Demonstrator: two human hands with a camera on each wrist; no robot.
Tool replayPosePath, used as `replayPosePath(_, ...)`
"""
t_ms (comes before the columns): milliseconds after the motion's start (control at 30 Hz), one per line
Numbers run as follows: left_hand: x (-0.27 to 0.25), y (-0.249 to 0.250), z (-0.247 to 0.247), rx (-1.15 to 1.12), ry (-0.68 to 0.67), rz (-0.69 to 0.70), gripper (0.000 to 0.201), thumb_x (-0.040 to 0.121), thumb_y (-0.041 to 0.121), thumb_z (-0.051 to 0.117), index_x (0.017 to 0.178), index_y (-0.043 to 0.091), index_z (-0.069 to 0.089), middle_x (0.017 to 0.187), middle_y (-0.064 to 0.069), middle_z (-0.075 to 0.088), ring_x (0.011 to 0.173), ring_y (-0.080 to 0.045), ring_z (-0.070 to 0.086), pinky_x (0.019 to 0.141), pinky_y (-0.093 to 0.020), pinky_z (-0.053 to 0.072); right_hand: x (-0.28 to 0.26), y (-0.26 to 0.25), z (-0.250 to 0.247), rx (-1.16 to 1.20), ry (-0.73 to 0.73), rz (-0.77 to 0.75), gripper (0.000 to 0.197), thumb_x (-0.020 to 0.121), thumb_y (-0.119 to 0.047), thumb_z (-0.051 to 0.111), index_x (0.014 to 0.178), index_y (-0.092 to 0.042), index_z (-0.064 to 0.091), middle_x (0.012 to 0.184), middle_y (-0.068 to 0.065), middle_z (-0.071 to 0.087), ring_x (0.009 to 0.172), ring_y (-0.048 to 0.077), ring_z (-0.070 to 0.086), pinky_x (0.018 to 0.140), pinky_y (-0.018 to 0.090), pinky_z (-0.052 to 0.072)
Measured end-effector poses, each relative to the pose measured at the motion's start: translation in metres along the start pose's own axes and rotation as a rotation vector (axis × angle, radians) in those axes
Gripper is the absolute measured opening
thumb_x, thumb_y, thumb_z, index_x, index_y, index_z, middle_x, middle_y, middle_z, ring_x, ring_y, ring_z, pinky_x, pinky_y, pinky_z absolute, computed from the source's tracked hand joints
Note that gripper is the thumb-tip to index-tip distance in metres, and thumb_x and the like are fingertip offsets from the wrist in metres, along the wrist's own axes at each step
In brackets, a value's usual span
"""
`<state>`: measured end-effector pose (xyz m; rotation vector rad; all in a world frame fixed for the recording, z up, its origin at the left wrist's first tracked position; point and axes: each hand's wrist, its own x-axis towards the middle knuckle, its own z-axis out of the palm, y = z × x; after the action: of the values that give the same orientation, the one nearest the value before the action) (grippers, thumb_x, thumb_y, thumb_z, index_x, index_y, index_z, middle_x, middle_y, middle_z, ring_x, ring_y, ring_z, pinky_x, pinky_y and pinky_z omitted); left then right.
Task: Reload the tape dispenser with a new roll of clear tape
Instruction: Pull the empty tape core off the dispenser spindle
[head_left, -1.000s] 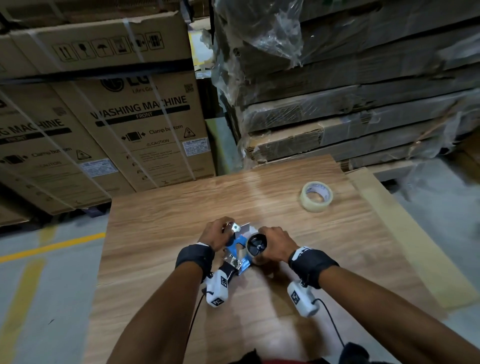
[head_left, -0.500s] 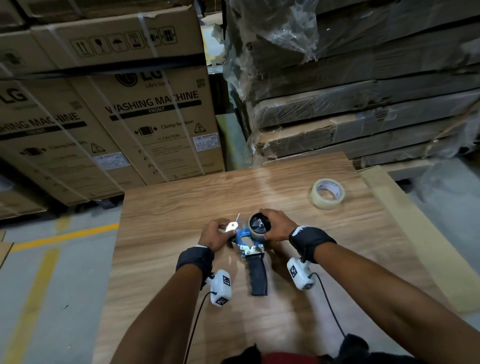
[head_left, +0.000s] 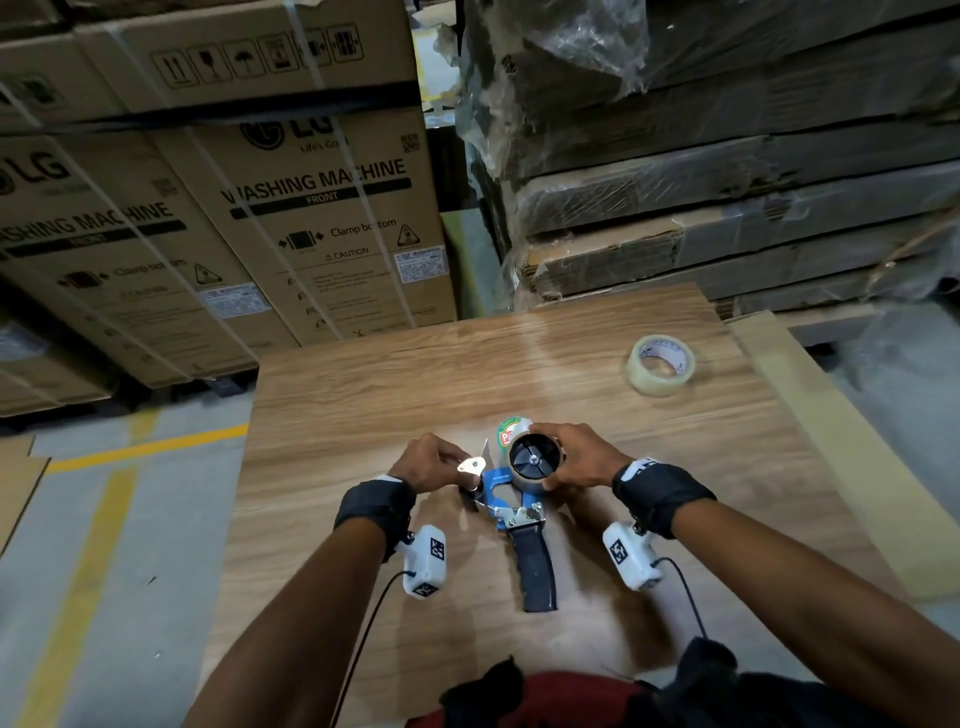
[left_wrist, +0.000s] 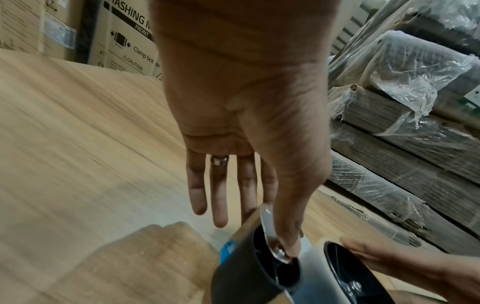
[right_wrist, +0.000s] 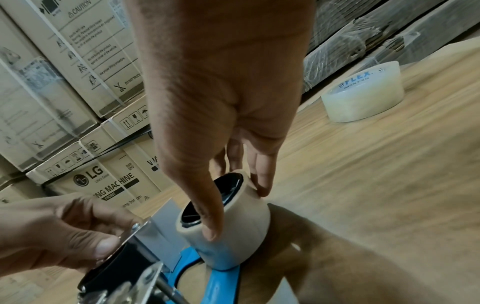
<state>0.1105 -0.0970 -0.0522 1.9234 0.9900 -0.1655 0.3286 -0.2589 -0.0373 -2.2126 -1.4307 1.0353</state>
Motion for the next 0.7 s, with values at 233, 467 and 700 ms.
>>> replayPosePath(233, -0.004, 0.015, -0.001, 0.079, -0.076, -0.117, 0.056, 0.056, 0.041, 0.092, 0.105, 0.020, 0.076, 0.091, -0.007, 0.078, 0.078, -0.014, 0.066, 0.068, -0.025, 0.051, -0.006, 0.009, 0.010, 0.047, 0.009, -0.006, 0.095, 0.065, -0.017, 0.092, 0.150, -0.013, 0.048, 0.148, 0.008, 0.057, 0.133, 0.025, 0.055, 0.113, 0.033, 0.042)
replayPosePath(467, 0.008, 0.054, 0.020, 0.167, 0.135, 0.126, 0.069, 0.081, 0.043, 0.074, 0.143, 0.025, 0.050, 0.127, -0.001, 0.066, 0.122, -0.025, 0.056, 0.103, -0.039, 0.046, 0.001, 0.014, 0.017, 0.241, 0.124, 0.117, 0.046, 0.095, -0.024, 0.068, 0.140, -0.015, 0.060, 0.138, 0.010, 0.065, 0.129, 0.025, 0.060, 0.108, 0.029, 0.042)
replayPosePath(700, 0.023, 0.065, 0.055, 0.447, 0.049, 0.107, 0.047, 0.093, 0.046, 0.051, 0.137, 0.032, 0.058, 0.130, -0.008, 0.067, 0.124, -0.031, 0.055, 0.101, -0.041, 0.042, 0.002, 0.021, 0.030, 0.288, 0.204, 0.091, 0.032, 0.096, -0.009, 0.056, 0.122, -0.017, 0.075, 0.121, 0.004, 0.076, 0.117, 0.023, 0.068, 0.105, 0.033, 0.051)
